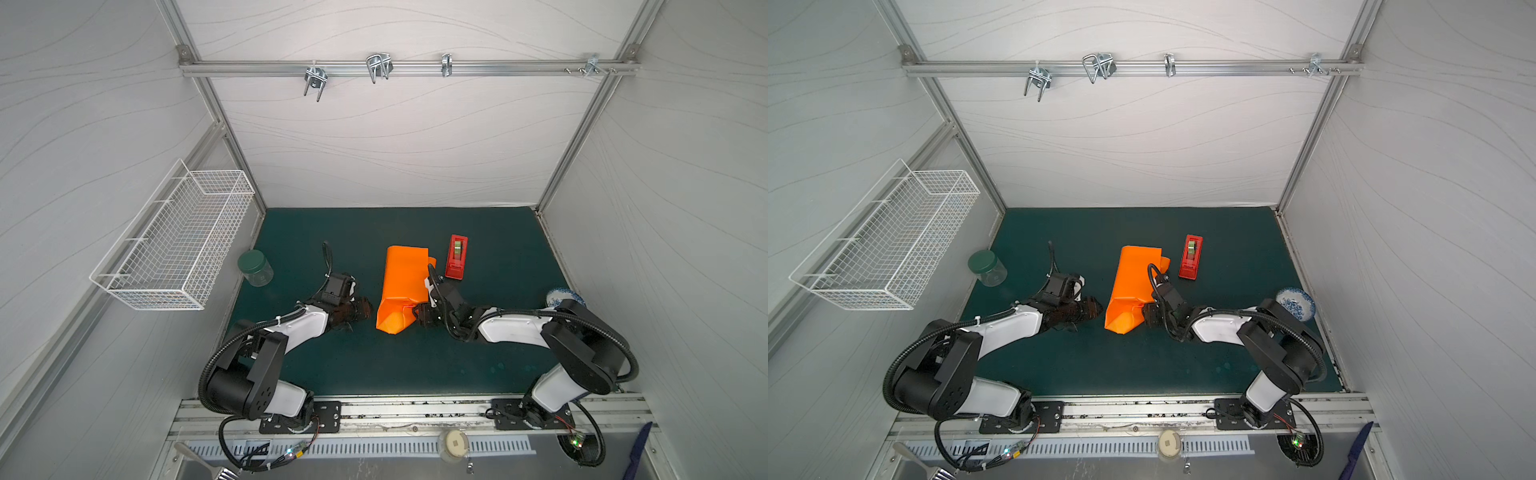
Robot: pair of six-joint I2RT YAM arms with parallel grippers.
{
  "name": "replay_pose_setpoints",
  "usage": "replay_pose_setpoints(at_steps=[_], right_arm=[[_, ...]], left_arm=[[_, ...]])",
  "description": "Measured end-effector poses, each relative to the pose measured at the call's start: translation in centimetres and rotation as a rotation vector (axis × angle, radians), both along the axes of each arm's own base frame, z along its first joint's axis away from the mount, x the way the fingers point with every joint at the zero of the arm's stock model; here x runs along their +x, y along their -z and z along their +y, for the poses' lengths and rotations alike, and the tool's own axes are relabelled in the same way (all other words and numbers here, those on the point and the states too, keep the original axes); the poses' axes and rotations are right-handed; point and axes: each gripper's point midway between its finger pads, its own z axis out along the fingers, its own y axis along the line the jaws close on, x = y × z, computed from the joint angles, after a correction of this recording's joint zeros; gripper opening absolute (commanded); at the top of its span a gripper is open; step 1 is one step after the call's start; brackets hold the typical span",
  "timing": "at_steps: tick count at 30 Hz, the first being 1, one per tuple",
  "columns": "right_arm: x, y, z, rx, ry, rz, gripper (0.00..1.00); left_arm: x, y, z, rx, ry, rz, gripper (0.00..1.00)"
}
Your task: Wrap the gift box in paper
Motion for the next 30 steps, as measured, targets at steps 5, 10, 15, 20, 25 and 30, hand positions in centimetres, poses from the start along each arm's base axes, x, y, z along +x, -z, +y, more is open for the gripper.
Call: replay_pose_setpoints(at_steps=[5,10,15,20,25,30], right_arm=[[0.1,0.2,-0.3,-0.006,0.009,-0.009,0.62],[-1.0,0.9,-1.4,-0.016,0.008,0.005,0.7],[-2.0,-0.2,-2.3,0.014,0.001,-0.005,0.81],[-1.9,-0.7,-1.7,0.042,-0.007,-0.009,0.86],[-0.8,-0.1,-0.7,0.03,0.004,-0.004,0.89],[0.0,0.6,-0.1,0.028,0.018,-0.013,0.9]], left_arm=[[0.1,0.0,-1.0,0.002,0.033,-0.01,0.57],[0.1,0.0,-0.9,0.015,0.034,-0.011,0.57],[0.2,0.0,-0.7,0.027,0.029,-0.012,0.58],[0.2,0.0,-0.6,0.032,0.026,-0.01,0.58],[0.2,0.0,-0.6,0.034,0.026,-0.006,0.58],[0.2,0.0,-0.6,0.035,0.026,-0.002,0.58]])
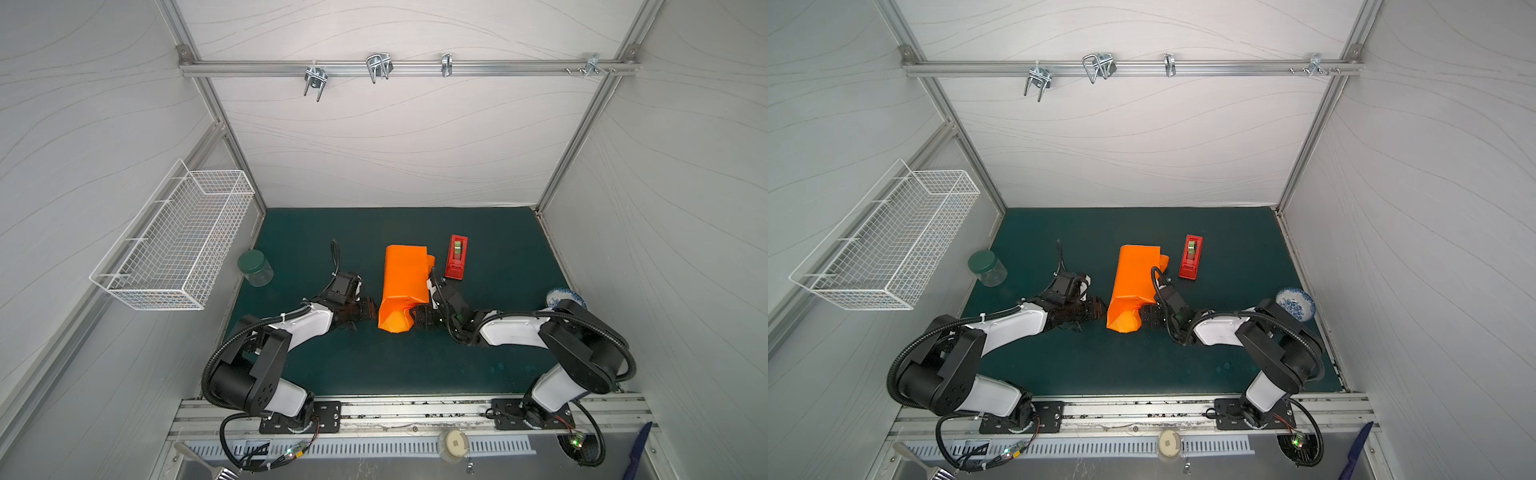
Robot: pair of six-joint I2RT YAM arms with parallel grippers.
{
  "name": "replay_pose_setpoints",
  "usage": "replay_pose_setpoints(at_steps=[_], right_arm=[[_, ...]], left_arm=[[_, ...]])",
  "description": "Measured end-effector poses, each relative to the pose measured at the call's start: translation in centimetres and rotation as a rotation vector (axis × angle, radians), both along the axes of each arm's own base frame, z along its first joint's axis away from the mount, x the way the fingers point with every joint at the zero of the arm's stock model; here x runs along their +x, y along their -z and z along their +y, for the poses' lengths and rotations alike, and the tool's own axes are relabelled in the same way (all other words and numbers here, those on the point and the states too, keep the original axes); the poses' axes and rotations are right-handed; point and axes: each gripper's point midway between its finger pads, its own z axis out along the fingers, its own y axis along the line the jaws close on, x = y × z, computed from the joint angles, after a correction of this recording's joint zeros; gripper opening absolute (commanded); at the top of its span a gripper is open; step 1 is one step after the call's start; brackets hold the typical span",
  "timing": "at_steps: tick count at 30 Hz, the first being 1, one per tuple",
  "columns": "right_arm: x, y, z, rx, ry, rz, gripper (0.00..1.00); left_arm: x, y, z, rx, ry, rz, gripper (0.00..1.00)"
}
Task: Wrap the gift box in paper
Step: 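Hold the upright orange box between the left and right grippers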
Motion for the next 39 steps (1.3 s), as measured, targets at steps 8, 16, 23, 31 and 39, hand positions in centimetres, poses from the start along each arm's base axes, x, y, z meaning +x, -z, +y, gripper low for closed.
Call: replay_pose_setpoints(at_steps=[8,16,23,31,39], right_arm=[[0.0,-0.3,0.3,0.027,-0.006,-0.023,0.91],[-0.5,-0.8,0.5,0.066,-0.024,-0.036,0.92],[-0.4,-1.7,1.4,0.118,-0.04,-0.051,0.9],[-0.2,-1.0,0.8,0.091,-0.001,-0.024,0.82],[-0.3,0.2,-0.7,0.027,0.057,0.006,0.79]], left_arm=[[0.0,-0.1,0.0,0.001,0.001,0.002,0.58],[0.0,0.0,0.0,0.002,0.001,0.005,0.58],[0.0,0.0,0.0,0.002,0.001,0.005,0.58],[0.0,0.0,0.0,0.002,0.002,0.005,0.58],[0.0,-0.1,0.0,0.001,0.002,0.003,0.58]])
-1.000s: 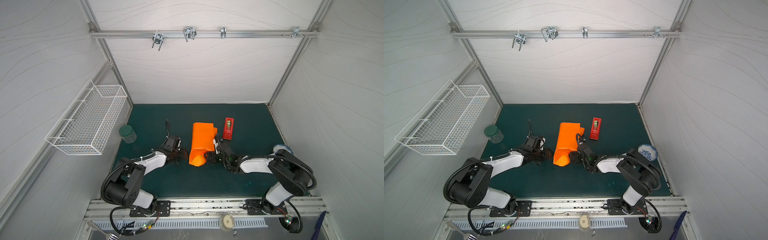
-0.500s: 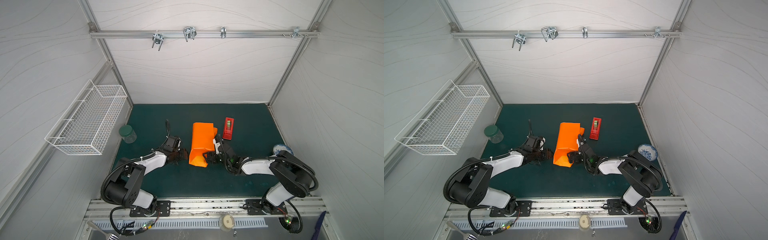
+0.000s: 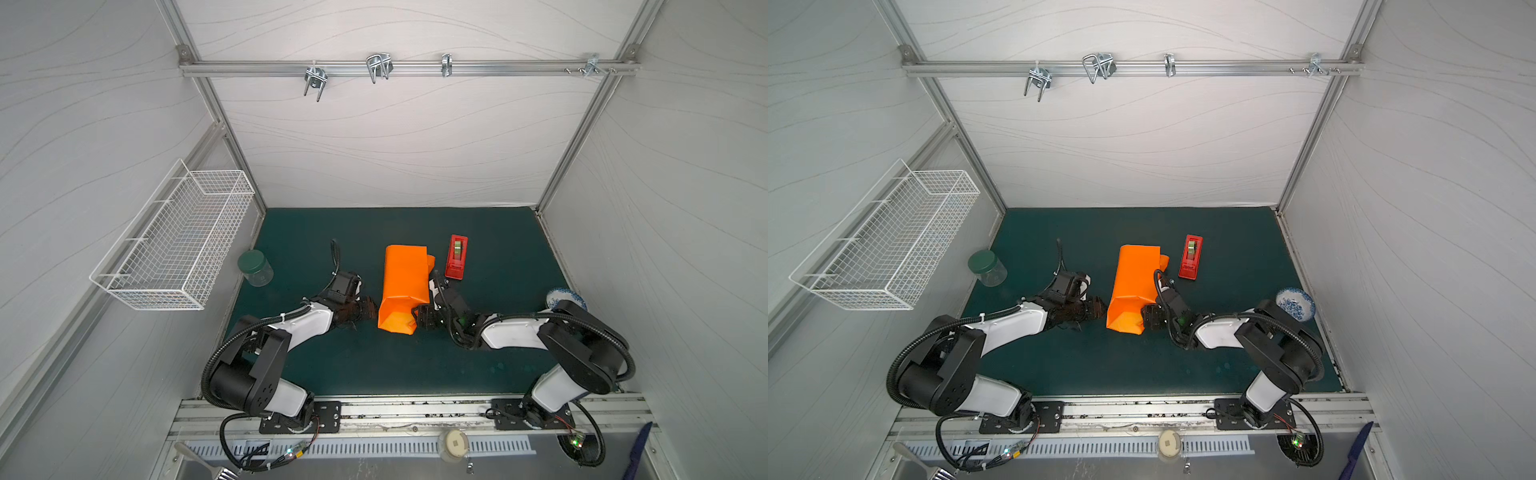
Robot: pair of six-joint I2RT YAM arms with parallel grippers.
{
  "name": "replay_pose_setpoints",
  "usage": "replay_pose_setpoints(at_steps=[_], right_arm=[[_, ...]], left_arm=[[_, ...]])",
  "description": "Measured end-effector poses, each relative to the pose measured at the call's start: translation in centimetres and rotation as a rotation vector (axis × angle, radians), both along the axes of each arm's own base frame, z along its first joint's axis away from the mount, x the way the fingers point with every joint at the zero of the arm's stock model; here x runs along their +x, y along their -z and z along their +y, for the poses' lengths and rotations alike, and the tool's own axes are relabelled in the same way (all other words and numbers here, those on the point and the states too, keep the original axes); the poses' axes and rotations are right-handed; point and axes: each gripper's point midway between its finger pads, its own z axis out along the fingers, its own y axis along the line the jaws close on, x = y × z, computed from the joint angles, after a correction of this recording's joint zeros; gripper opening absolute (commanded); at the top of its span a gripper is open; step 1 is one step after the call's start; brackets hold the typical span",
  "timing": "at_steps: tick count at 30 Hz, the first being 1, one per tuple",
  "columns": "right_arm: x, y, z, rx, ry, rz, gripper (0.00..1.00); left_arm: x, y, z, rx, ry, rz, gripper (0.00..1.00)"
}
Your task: Wrap the gift box in paper
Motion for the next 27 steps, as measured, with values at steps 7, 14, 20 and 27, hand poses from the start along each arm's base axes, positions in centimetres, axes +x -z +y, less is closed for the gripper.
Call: replay_pose_setpoints(at_steps=[7,14,20,27], right_arm=[[-0.1,0.0,-0.8,-0.04,0.018,0.009,0.85],[-1.5,-2.2,-0.2,0.006,-0.071,0.017,0.89],[-3.8,-3.0,0.0,0.096,-0.124,0.071,0.65],[-5.2,-1.0,1.6,0.142,-0.177,0.171,0.5]], left_arm=[[0.1,-0.4,0.0,-0.005,0.0,-0.012,0.58],[-0.1,-0.9,0.0,-0.008,0.0,-0.018,0.58],[-0.1,-1.8,0.0,-0.017,0.001,-0.036,0.55],[-0.3,-2.1,0.2,-0.013,0.001,-0.039,0.47]])
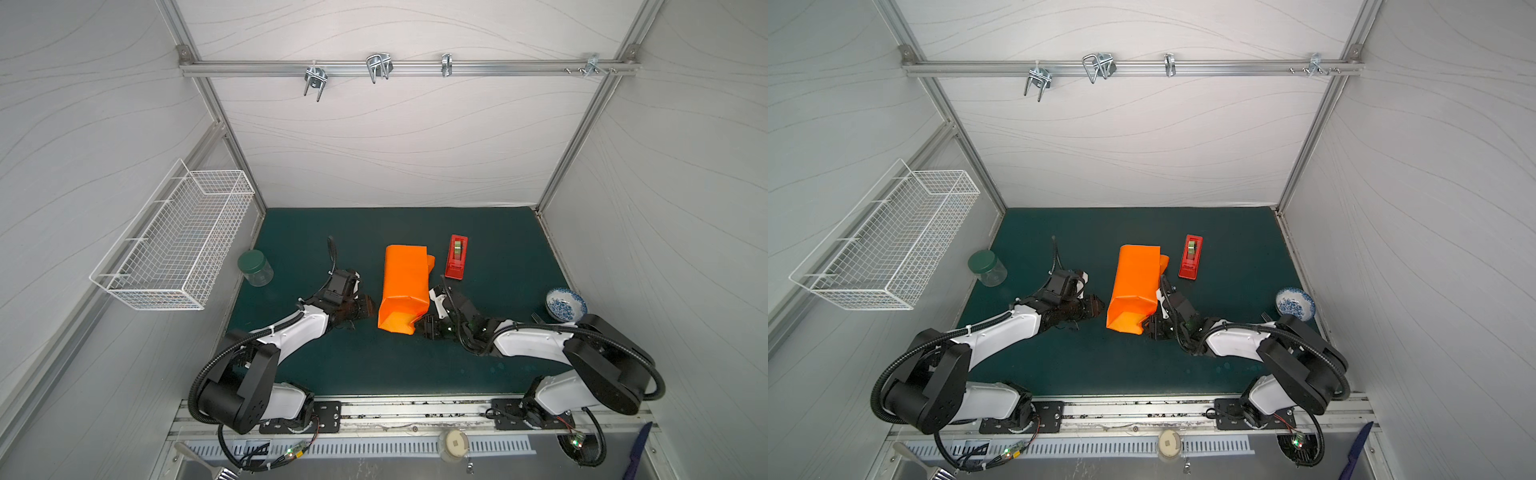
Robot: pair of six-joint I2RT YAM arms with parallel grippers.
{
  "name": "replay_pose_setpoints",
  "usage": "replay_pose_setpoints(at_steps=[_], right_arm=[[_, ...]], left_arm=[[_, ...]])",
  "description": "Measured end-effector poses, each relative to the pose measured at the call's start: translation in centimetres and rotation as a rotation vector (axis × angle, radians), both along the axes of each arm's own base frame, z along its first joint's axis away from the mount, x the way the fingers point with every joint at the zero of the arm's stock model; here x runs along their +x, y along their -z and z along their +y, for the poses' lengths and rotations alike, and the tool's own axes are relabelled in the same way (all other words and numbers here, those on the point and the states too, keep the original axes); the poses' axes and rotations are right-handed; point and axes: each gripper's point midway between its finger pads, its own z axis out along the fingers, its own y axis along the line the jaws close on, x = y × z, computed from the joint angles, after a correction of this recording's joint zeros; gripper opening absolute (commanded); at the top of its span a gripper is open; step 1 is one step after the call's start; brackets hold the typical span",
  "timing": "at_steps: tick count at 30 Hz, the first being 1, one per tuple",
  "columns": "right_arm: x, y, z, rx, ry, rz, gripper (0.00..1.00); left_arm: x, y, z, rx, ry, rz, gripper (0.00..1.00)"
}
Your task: Wrap the gift box in paper
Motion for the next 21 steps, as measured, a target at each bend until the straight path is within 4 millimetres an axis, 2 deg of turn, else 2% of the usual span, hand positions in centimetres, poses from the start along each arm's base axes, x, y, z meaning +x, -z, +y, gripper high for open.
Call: replay_pose_setpoints(at_steps=[5,12,16,21], right_arm=[[0.6,0.1,1.7,0.043,-0.007,-0.004,0.43],[2.1,-0.1,3.0,0.073,0.012,-0.041,0.4],[2.6,-0.4,3.4,0.084,0.02,-0.061,0.46],[2.5,-0.7,3.0,0.073,0.012,-0.085,0.57]], left_arm=[[0.0,-0.1,0.0,0.002,0.003,-0.003,0.42],[-0.3,0.3,0.1,0.004,0.004,0.005,0.38],[-0.9,1.0,0.4,0.015,0.01,0.022,0.37],[-1.2,1.9,-0.1,0.009,0.03,0.047,0.34]])
